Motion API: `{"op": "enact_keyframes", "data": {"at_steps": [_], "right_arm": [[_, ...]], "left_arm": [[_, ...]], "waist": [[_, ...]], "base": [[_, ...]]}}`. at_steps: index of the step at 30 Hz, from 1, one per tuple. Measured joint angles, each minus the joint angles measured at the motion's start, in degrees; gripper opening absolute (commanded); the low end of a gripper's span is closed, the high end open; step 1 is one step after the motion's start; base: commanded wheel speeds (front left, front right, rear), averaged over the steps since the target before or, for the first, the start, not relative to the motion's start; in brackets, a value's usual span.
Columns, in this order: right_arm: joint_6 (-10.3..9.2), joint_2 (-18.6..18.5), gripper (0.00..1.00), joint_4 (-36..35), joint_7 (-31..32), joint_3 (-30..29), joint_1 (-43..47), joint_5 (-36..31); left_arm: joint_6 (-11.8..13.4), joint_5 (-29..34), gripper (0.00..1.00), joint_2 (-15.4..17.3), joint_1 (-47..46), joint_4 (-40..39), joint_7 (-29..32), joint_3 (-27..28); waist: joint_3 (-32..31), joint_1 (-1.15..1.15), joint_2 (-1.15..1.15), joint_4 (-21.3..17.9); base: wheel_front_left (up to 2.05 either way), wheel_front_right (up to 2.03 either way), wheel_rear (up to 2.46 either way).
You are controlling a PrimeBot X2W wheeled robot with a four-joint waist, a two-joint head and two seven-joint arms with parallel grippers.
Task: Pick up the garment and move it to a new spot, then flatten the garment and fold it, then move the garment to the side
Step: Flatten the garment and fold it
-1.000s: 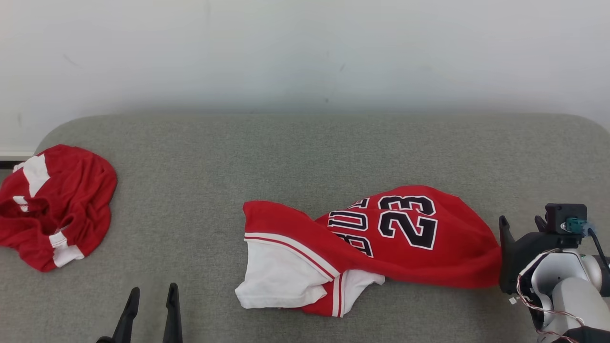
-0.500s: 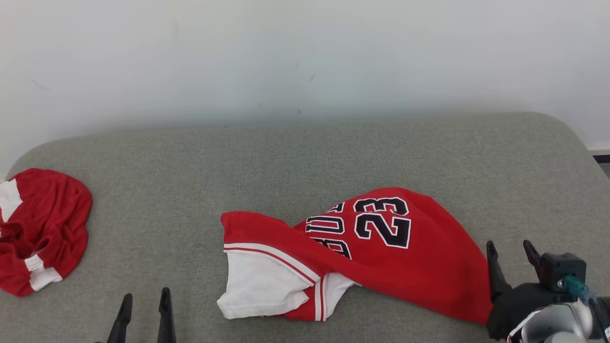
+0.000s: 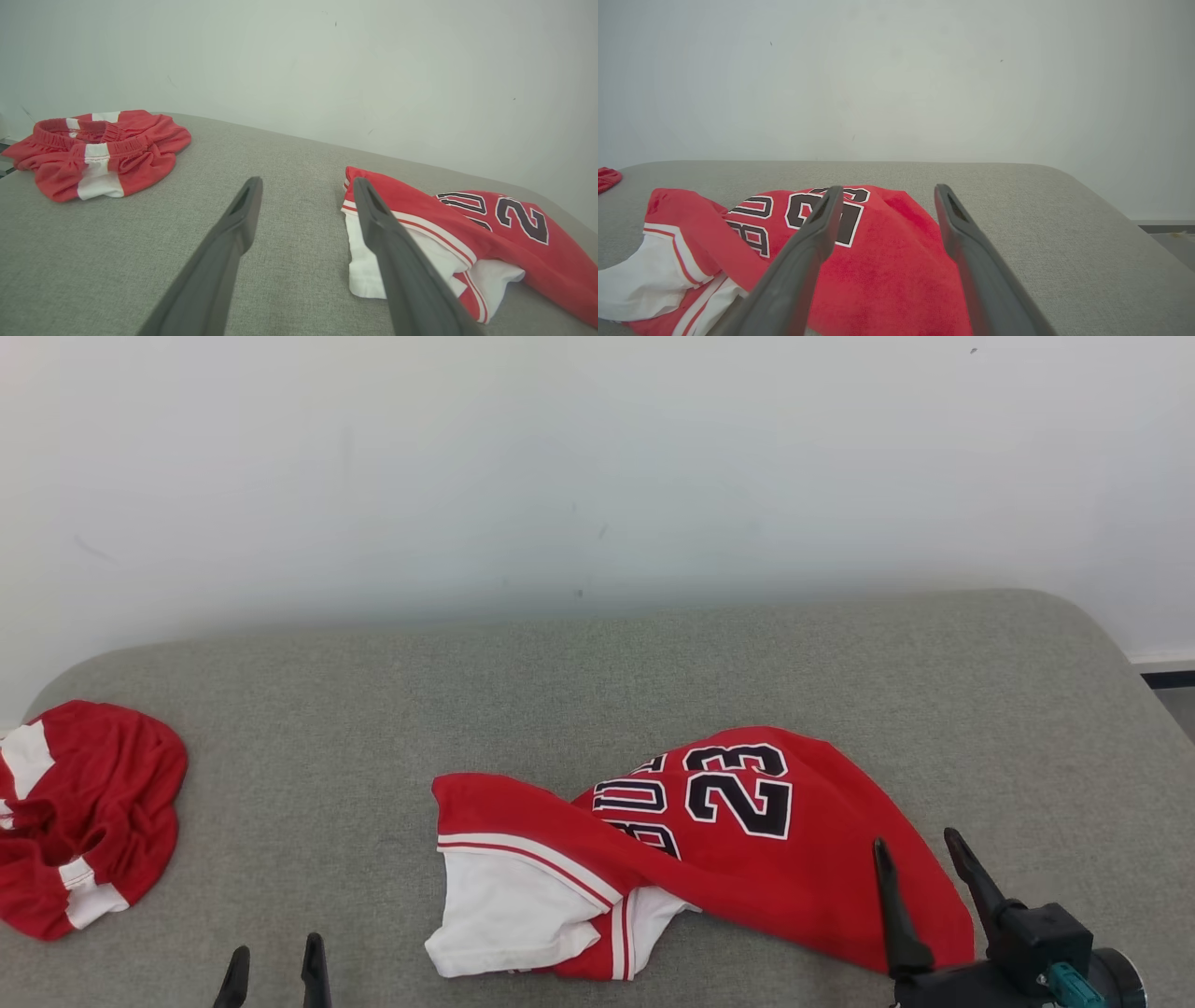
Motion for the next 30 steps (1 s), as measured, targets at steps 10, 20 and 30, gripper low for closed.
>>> {"op": "enact_keyframes", "data": {"at_steps": [10,20,30], "right_arm": [[0.0,0.02,1.0,-0.46,0.62,0.71,2.36,1.77],[0.0,0.02,1.0,-0.78,0.75,0.08,2.9,2.56],[-0.01,0.02,1.0,-0.89,0.85,0.51,2.94,3.08]], "left_arm": [[0.19,0.09,1.0,0.0,1.43,0.36,0.0,0.04],[0.43,0.55,1.0,0.0,1.55,0.43,0.0,-0.16],[0.44,0.66,1.0,0.0,1.54,0.6,0.0,-0.46]], "waist": [[-1.52,0.0,0.0,0.03],[-1.16,0.01,0.0,0.12],[-1.08,0.01,0.0,0.05]], "base": [[0.0,0.0,0.0],[0.0,0.0,0.0],[0.0,0.0,0.0]]}}
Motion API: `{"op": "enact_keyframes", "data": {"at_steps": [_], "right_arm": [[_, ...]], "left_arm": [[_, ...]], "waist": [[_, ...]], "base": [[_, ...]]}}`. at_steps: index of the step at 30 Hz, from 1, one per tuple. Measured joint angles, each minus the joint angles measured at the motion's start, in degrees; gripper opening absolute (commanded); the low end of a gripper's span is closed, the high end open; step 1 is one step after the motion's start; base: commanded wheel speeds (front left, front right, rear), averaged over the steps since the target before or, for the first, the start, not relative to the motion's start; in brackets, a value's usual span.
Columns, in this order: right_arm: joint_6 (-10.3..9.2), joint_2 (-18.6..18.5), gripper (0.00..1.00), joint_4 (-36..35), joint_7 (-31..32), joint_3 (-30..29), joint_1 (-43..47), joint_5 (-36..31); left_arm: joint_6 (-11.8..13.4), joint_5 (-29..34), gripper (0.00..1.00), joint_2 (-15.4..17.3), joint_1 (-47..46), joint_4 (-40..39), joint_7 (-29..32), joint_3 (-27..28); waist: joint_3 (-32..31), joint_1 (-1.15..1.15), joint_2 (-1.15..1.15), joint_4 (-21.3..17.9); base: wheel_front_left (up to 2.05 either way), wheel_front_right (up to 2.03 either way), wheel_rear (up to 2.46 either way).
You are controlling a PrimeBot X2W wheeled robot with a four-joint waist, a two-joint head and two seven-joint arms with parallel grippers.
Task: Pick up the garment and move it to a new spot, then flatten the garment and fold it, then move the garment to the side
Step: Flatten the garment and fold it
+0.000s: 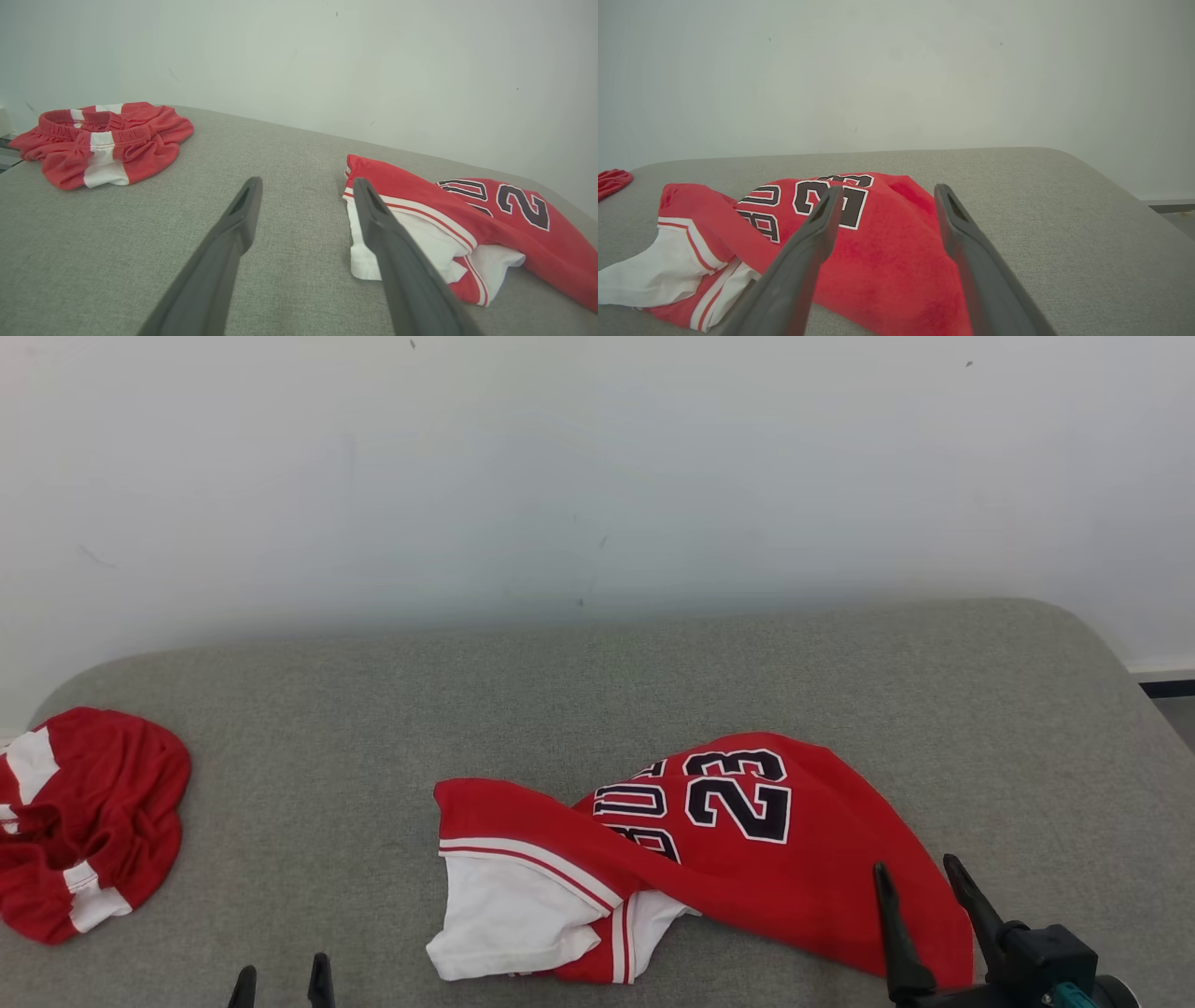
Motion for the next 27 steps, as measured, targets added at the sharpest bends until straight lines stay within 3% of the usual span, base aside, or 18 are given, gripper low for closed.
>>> {"op": "enact_keyframes", "data": {"at_steps": [16,27], "right_arm": [[0.01,0.01,1.0,-3.6,0.26,5.47,3.65,-0.09],[0.01,0.02,1.0,-4.69,1.6,5.35,4.74,0.12]], "left_arm": [[0.01,1.14,1.0,0.0,-0.08,-1.0,0.0,0.88],[-0.02,1.31,1.0,0.01,0.65,-0.35,0.0,0.04]], "waist": [[-0.67,0.0,0.0,-0.01],[-1.12,0.0,0.0,-1.57]], "base": [[0.0,0.0,0.0],[0.0,0.0,0.0]]}}
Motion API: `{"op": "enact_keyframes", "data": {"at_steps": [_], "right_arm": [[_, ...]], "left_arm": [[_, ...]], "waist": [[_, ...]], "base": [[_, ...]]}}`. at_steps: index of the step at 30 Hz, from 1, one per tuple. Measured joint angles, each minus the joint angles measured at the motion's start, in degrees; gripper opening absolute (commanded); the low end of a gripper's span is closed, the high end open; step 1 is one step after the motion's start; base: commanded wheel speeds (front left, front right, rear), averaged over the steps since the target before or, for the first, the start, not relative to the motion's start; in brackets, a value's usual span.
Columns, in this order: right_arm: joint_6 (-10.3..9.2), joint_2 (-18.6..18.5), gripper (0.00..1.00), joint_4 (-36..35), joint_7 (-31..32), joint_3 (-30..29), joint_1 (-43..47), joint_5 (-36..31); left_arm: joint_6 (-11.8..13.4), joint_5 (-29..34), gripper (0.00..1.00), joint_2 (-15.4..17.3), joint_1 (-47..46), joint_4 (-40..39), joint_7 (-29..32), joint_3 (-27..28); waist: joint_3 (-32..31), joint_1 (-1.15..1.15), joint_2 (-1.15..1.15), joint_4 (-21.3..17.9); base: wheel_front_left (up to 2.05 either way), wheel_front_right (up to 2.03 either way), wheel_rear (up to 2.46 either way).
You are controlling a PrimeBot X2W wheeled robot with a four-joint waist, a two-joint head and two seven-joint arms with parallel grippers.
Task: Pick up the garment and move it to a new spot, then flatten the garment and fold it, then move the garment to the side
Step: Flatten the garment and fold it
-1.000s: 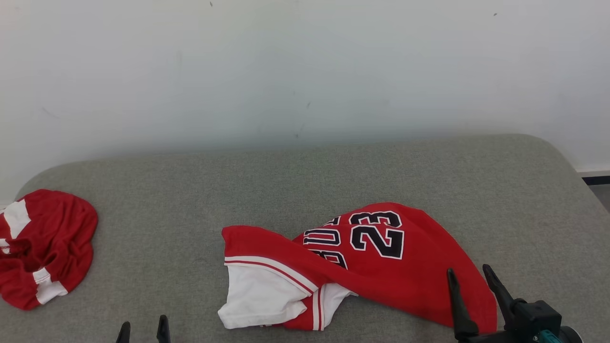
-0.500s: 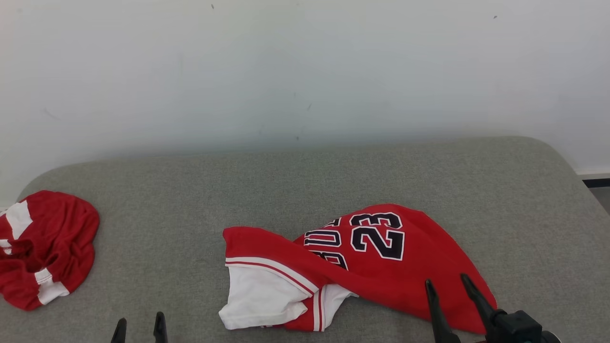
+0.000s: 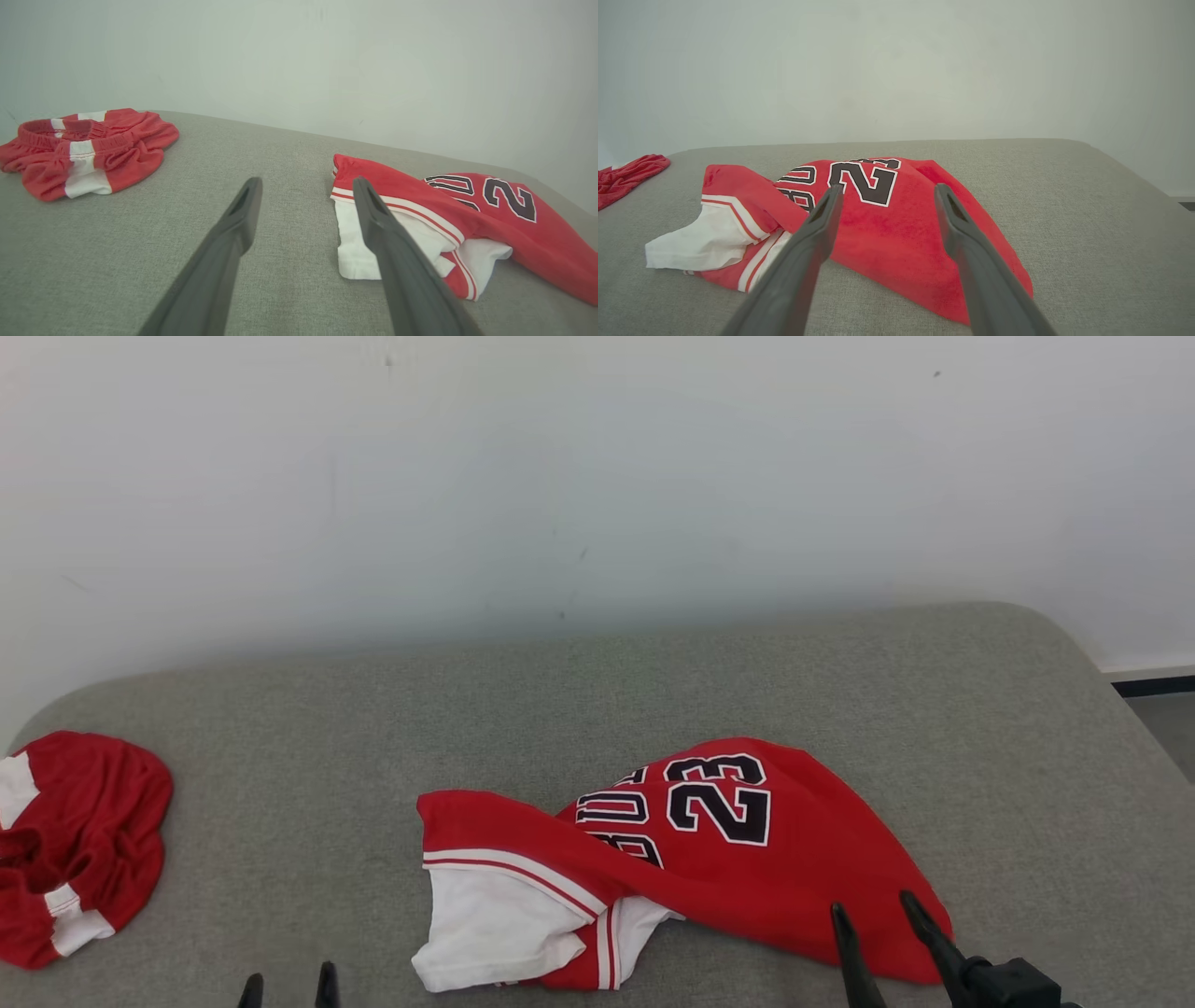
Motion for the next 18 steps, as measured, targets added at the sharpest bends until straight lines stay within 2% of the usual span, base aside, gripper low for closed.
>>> {"op": "enact_keyframes", "data": {"at_steps": [8,14,18], "right_arm": [[0.0,0.0,1.0,3.48,6.53,-5.28,-0.67,0.38],[-0.01,-0.04,1.0,8.08,11.93,-9.12,-2.41,-2.11],[-0.01,-0.03,1.0,10.39,13.12,-10.38,-4.2,-2.35]], "left_arm": [[-0.27,-2.13,1.0,-0.03,-3.53,6.53,2.63,-4.82],[1.63,-4.85,1.0,-0.04,-11.0,15.6,6.49,-7.26],[2.03,-7.15,1.0,-0.04,-14.57,20.39,7.55,-8.16]], "waist": [[1.2,0.0,0.0,-1.45],[3.63,0.0,0.0,-2.37],[5.55,0.0,0.01,-3.18]], "base": [[0.0,0.0,0.0],[0.0,0.0,0.0],[0.0,0.0,0.0]]}}
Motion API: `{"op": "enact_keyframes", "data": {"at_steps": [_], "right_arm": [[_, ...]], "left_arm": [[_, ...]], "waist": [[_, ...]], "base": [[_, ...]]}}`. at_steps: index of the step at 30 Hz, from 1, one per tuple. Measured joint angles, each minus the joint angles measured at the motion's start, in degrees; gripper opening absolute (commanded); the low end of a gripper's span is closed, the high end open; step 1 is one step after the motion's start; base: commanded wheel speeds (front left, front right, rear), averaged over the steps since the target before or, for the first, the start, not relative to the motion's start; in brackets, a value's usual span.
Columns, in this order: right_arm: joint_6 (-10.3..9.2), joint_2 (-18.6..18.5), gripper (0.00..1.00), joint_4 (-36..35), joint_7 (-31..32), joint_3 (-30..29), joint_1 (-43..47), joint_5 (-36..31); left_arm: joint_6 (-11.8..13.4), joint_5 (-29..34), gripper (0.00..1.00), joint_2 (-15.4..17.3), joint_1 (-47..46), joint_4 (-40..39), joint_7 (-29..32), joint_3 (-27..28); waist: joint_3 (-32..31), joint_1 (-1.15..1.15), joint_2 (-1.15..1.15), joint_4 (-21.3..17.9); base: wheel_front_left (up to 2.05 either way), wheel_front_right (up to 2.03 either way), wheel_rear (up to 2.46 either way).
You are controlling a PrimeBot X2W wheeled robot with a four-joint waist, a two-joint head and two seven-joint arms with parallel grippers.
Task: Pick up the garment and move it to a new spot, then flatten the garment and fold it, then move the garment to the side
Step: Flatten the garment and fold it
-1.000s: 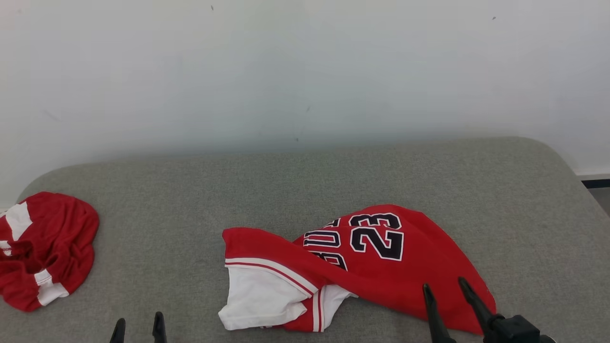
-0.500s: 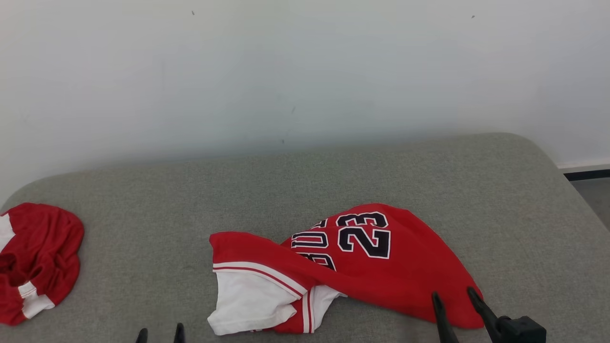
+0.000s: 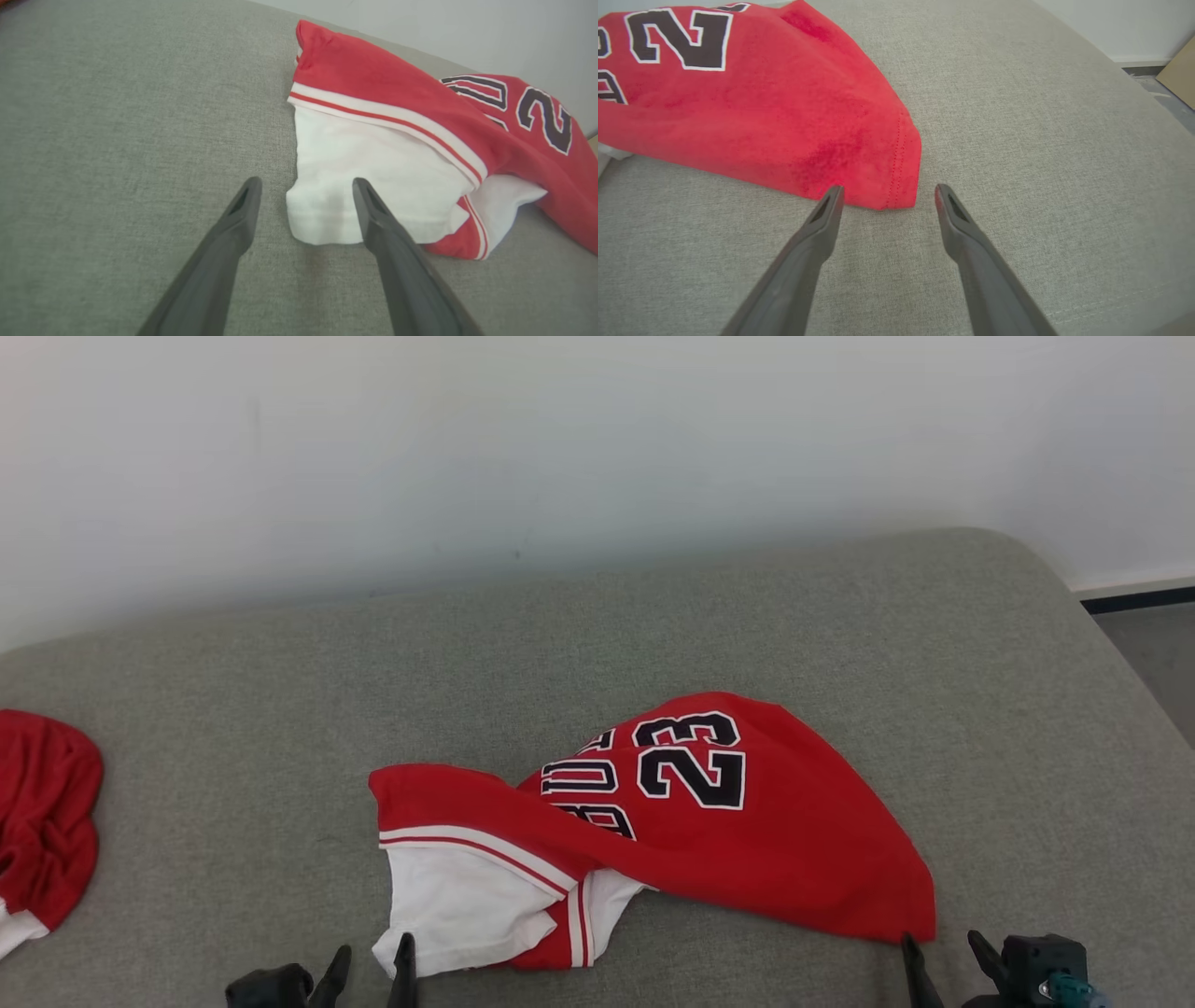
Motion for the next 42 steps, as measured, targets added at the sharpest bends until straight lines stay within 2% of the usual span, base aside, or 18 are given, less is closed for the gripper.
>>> {"op": "enact_keyframes", "data": {"at_steps": [9,13,14,15,16,20,28,40,41,42], "right_arm": [[0.01,0.0,1.0,4.48,-0.33,-0.99,-4.02,0.65],[0.01,0.01,1.0,7.14,-0.3,-0.65,-6.01,0.83],[0.01,0.02,1.0,7.72,-0.31,-0.62,-6.49,0.83],[0.01,0.01,1.0,8.17,-0.35,-0.63,-6.91,0.83],[0.01,0.01,1.0,8.69,-0.4,-0.77,-7.39,0.91],[0.0,-0.03,1.0,10.45,-0.65,-2.25,-8.69,1.2],[0.01,0.04,1.0,13.74,-1.88,-0.42,-10.62,3.7],[0.0,0.03,1.0,17.96,-4.22,1.21,-13.42,4.64],[0.0,0.02,0.73,18.33,-4.22,1.44,-13.63,4.59],[0.01,0.02,0.35,18.6,-4.24,1.56,-13.73,4.59]], "left_arm": [[-0.47,-2.52,1.0,-0.01,-4.6,6.41,0.41,-1.07],[0.31,-2.68,1.0,0.07,-6.14,8.78,1.09,-1.09],[0.49,-2.68,0.9,0.07,-6.48,9.05,1.1,-1.16],[0.49,-2.7,0.35,0.08,-6.75,9.31,1.08,-1.19],[0.49,-2.75,0.02,0.14,-6.94,9.51,1.0,-1.21],[0.59,-2.75,0.0,0.49,-7.54,10.12,-0.38,-1.07],[0.53,-2.85,0.0,0.75,-7.52,10.0,-3.0,-1.03],[1.0,-3.21,0.0,1.4,-6.54,7.97,-2.92,-1.55],[1.0,-3.26,0.0,1.44,-6.53,7.88,-2.89,-1.64],[1.0,-3.27,0.0,1.49,-6.51,7.81,-2.85,-1.69]], "waist": [[3.93,0.0,0.0,-1.64],[5.11,0.0,0.0,-2.06],[5.34,0.0,0.0,-2.12],[5.55,0.0,0.0,-2.15],[5.75,0.0,0.0,-2.17],[6.29,0.0,0.0,-2.07],[6.79,0.0,0.0,-1.5],[7.46,0.0,0.0,-0.99],[7.47,0.0,0.0,-0.95],[7.43,-0.01,0.0,-0.92]], "base": [[0.0,0.0,0.0],[0.0,0.0,0.0],[0.0,0.0,0.0],[0.0,0.0,0.0],[0.0,0.0,0.0],[0.0,0.0,0.0],[0.0,0.0,0.0],[0.0,0.0,0.0],[0.0,0.0,0.0],[0.0,0.0,0.0]]}}
